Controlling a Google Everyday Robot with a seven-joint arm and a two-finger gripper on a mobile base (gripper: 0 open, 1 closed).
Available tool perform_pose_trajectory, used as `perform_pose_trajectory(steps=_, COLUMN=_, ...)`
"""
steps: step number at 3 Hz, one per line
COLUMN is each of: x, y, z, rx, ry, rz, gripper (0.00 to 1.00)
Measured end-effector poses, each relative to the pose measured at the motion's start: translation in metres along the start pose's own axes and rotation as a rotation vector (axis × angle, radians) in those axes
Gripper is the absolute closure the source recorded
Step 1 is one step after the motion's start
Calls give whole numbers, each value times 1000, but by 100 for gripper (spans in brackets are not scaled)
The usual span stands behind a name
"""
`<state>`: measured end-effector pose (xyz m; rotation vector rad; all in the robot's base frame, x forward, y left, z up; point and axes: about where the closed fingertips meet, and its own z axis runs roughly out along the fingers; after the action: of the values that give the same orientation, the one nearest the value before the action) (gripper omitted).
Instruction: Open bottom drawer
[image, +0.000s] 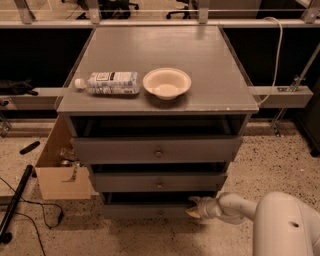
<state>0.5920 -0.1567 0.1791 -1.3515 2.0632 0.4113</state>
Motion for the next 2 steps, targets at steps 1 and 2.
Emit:
perform_pose_trajectory(steps=1, x=0, y=0, z=0, rx=0, ry=0, rz=0, gripper=27)
perform_pose_trajectory(steps=2, x=-3, y=-1, z=18, rx=-15, ry=5, rz=-6, gripper=4)
